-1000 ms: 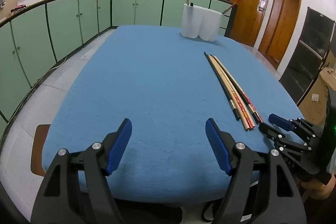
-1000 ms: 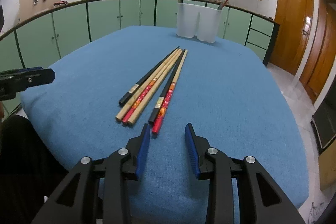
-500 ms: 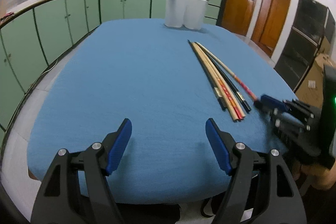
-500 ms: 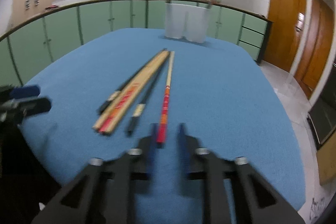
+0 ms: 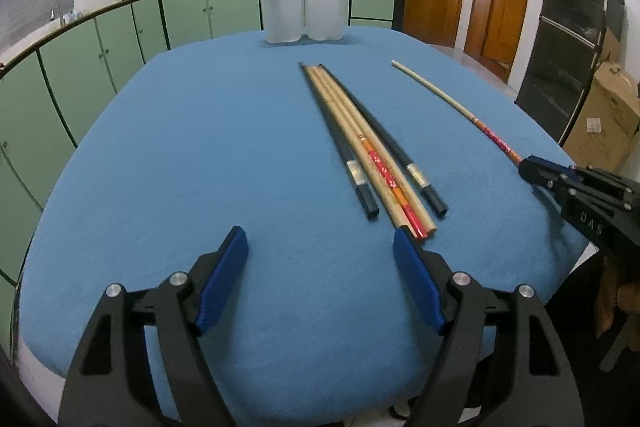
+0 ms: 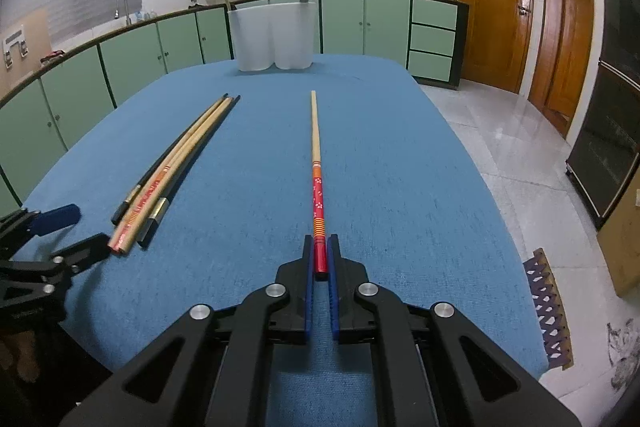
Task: Organize utensils
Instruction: 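Grasp a red-patterned chopstick from the bundle with the right tool, then grasp a black chopstick with the left tool while the right tool lifts its chopstick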
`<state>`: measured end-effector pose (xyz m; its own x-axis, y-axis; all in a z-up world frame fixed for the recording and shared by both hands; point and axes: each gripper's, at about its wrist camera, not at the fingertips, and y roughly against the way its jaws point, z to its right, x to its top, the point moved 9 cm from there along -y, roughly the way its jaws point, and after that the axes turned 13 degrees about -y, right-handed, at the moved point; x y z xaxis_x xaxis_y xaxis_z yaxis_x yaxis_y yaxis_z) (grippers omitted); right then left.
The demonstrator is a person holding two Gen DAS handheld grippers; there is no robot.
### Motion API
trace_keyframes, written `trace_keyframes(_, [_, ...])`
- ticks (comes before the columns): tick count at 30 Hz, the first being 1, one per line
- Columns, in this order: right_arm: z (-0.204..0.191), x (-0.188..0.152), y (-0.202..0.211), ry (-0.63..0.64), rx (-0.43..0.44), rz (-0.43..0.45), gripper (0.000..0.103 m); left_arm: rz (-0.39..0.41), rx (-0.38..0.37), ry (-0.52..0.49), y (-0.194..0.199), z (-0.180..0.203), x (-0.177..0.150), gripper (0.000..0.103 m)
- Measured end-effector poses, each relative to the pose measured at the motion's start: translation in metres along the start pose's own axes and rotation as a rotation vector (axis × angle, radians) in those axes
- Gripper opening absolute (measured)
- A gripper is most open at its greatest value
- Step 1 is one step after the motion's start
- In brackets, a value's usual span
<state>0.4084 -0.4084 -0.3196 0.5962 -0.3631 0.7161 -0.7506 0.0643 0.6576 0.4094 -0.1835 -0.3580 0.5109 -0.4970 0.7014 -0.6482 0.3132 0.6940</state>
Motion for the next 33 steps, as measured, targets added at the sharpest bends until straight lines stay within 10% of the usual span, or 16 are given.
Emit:
trace_keyframes(12, [-0.002,-0.003,0.001,0.021,0.005,0.009,0.009,0.029,0.049,0.063,-0.010,-0.006,0.013,0.065])
trace_keyframes(19, [-0.014,-0.002,-0.003,0.062,0.000,0.018,0.009,0.061,0.055,0.111,-0.008,-0.021,0.013,0.007])
trace_keyframes(33, [-0.036,-0.017,0.008,0.131,0.060,0.009,0.008,0.026,0.124,0.170,0.011,-0.046,-0.009,0.022])
